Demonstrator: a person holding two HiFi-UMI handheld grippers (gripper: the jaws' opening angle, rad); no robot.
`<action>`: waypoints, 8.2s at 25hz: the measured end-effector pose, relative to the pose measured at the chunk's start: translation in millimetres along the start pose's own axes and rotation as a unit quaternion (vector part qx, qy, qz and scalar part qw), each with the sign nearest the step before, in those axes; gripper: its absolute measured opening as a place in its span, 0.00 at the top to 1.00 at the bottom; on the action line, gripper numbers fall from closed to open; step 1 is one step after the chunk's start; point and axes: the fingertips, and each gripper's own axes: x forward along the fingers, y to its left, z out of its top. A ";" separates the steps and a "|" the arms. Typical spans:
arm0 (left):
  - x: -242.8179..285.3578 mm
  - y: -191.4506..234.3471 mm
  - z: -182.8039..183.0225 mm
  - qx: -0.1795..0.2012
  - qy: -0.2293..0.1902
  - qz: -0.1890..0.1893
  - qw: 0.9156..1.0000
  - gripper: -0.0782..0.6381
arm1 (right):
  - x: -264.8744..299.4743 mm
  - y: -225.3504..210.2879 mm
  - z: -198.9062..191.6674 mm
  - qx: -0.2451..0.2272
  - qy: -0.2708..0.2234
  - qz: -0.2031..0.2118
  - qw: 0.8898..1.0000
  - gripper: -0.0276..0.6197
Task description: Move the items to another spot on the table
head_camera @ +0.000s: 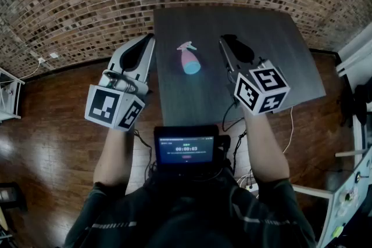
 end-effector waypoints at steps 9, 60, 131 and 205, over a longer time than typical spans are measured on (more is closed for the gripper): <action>15.3 27.0 -48.2 -0.007 0.030 0.027 0.999 0.90 | 54.5 -17.5 -48.9 0.018 0.054 -0.002 0.998 0.67; 59.5 117.9 -260.1 -0.038 0.169 0.151 0.973 0.90 | 265.2 -36.0 -404.9 0.107 0.533 0.089 0.835 0.33; 443.4 -586.6 -122.6 -0.084 -0.008 -0.171 0.982 0.89 | -442.5 -525.1 -92.3 -0.003 0.078 -0.173 0.982 0.33; 778.5 -452.6 -703.0 -0.178 0.409 0.101 0.889 0.89 | -3.2 -925.2 -475.0 0.145 0.519 0.162 0.827 0.21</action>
